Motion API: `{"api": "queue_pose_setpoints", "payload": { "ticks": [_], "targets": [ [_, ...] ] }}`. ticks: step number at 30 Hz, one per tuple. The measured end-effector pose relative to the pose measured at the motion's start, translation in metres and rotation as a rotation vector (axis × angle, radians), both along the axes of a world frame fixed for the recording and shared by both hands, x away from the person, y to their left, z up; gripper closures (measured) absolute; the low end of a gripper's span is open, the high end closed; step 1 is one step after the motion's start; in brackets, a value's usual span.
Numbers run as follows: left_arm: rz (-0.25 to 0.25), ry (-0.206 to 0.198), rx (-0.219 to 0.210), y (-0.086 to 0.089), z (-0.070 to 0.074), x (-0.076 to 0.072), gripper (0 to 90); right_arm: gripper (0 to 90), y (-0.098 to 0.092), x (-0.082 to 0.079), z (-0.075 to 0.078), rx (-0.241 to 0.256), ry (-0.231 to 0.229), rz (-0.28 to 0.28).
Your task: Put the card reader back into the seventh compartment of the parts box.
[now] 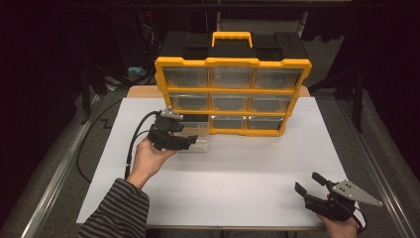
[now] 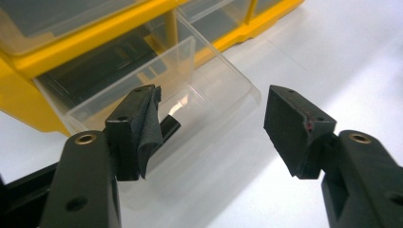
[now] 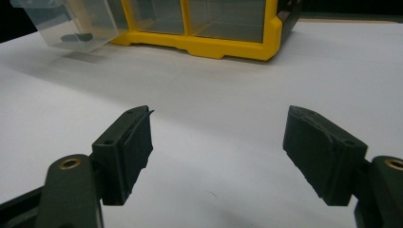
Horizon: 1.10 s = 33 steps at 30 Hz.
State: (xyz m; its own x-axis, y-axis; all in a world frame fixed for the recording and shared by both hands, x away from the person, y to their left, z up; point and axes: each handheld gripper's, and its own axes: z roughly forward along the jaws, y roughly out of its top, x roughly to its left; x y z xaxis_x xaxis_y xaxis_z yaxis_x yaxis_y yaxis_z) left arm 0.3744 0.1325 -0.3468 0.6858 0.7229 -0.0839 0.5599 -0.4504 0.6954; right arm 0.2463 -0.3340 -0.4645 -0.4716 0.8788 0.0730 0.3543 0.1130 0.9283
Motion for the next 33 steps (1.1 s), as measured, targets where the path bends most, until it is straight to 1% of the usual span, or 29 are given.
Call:
{"api": "queue_pose_setpoints", "payload": {
  "ticks": [4,10,13,14,16,19,24,29,33],
  "targets": [
    [-0.002,-0.008,-0.007,0.003,-0.002,-0.008,36.9,25.2,0.0,0.0,0.0,-0.001,-0.001,-0.001],
    [-0.004,-0.02,-0.013,0.007,-0.004,-0.016,36.8,25.2,0.0,0.0,0.0,-0.001,0.001,-0.001],
    [-0.012,-0.023,-0.006,0.009,-0.007,-0.022,36.9,25.2,0.0,0.0,0.0,-0.002,0.001,0.001],
    [-0.012,-0.023,-0.006,0.009,-0.007,-0.022,37.0,25.2,0.0,0.0,0.0,-0.003,0.0,0.002],
    [-0.011,-0.033,-0.004,0.01,-0.009,-0.028,37.0,25.2,0.001,0.0,0.0,-0.004,-0.001,0.003],
    [-0.017,-0.036,-0.005,0.011,-0.01,-0.031,37.0,25.2,0.001,0.0,0.0,-0.003,0.001,0.002],
    [-0.015,-0.052,-0.008,0.013,-0.012,-0.036,36.7,25.2,0.001,0.0,0.0,-0.005,0.001,0.001],
    [-0.017,-0.052,-0.011,0.016,-0.015,-0.04,36.7,25.2,0.001,0.0,0.0,-0.005,0.0,0.001],
    [-0.01,-0.053,-0.022,0.019,-0.019,-0.045,36.5,25.2,0.001,0.0,0.0,-0.007,-0.001,0.003]
  ]
}}
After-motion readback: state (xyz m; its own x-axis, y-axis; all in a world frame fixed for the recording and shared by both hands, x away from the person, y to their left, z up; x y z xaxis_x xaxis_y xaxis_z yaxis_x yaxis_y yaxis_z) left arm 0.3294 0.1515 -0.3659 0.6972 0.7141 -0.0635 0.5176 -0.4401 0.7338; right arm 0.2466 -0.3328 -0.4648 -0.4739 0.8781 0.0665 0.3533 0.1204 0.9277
